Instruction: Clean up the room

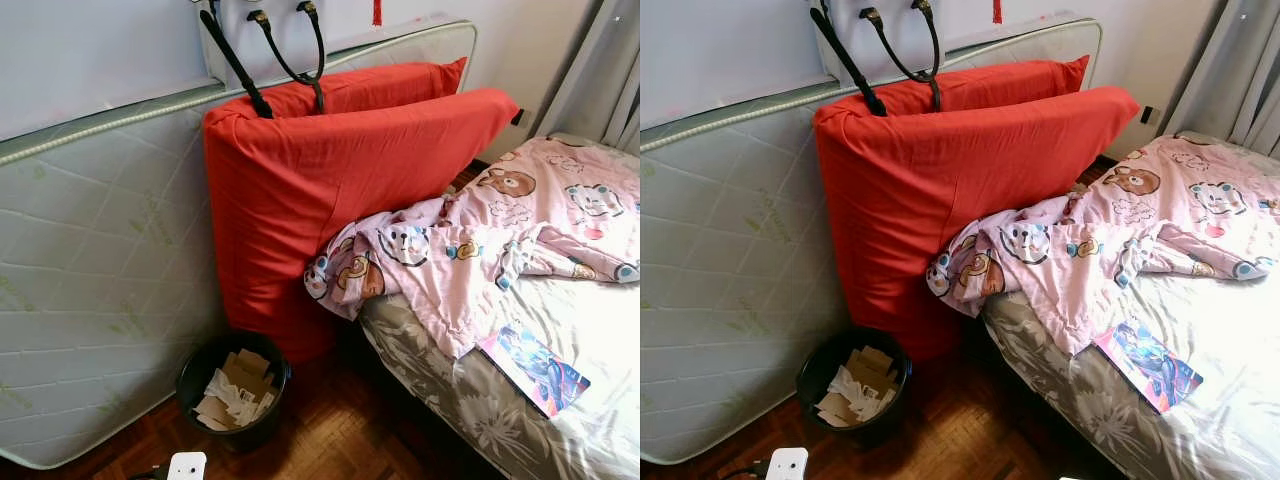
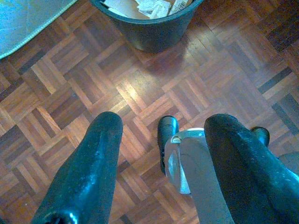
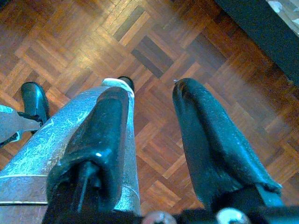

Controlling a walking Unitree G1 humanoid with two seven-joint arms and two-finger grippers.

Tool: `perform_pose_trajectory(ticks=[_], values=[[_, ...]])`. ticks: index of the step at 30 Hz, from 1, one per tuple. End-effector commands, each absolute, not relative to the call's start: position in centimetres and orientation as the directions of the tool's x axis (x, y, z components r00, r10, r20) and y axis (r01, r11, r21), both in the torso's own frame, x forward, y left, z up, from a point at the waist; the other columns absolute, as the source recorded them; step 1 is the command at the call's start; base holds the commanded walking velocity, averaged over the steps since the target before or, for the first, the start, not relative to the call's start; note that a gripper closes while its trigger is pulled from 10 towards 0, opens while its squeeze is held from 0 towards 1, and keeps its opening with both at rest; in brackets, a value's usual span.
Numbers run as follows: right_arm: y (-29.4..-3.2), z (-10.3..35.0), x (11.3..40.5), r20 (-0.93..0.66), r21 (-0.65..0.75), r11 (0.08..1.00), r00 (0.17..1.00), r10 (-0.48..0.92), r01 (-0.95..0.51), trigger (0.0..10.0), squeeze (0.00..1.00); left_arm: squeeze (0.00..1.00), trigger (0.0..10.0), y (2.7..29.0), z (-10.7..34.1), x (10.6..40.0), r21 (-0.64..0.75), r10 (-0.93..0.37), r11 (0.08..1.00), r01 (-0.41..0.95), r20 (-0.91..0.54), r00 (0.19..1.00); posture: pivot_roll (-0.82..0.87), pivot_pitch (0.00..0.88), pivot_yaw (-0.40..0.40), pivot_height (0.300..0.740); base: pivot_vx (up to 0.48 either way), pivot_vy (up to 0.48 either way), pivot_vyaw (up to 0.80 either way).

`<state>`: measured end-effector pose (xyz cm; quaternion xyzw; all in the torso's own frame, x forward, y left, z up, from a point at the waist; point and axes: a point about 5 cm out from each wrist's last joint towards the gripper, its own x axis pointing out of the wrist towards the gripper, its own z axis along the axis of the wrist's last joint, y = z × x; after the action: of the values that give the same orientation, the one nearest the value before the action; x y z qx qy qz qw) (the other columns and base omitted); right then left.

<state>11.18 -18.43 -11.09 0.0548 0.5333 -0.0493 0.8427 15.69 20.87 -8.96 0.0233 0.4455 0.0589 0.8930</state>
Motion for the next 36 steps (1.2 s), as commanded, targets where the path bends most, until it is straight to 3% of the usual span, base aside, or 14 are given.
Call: perform_pose_trajectory(ticks=[1,24,36], values=[[-21.61,-7.88,18.48,-0.807,0.069,0.966,0.583,-0.094,0.251,10.0,0.0,0.0,10.0,19.2,-8.39,18.19,-0.018,0.02,0.998,-0.059,-0.816,0.578,-0.01,0.0,-0.087,0.74,0.0,0.0,0.0],[-21.71,-7.59,19.01,-0.801,0.06,0.975,0.593,-0.081,0.214,10.0,0.0,0.0,10.0,19.27,-7.95,18.92,-0.002,0.013,1.0,-0.024,-0.789,0.614,0.0,0.0,-0.091,0.74,0.0,0.0,0.0],[-21.27,-7.63,18.98,-0.781,0.101,0.962,0.619,-0.082,0.256,10.0,0.0,0.0,10.0,19.65,-7.95,18.78,0.007,0.011,1.0,-0.009,-0.79,0.613,0.01,0.0,-0.048,0.74,0.0,0.0,0.0]])
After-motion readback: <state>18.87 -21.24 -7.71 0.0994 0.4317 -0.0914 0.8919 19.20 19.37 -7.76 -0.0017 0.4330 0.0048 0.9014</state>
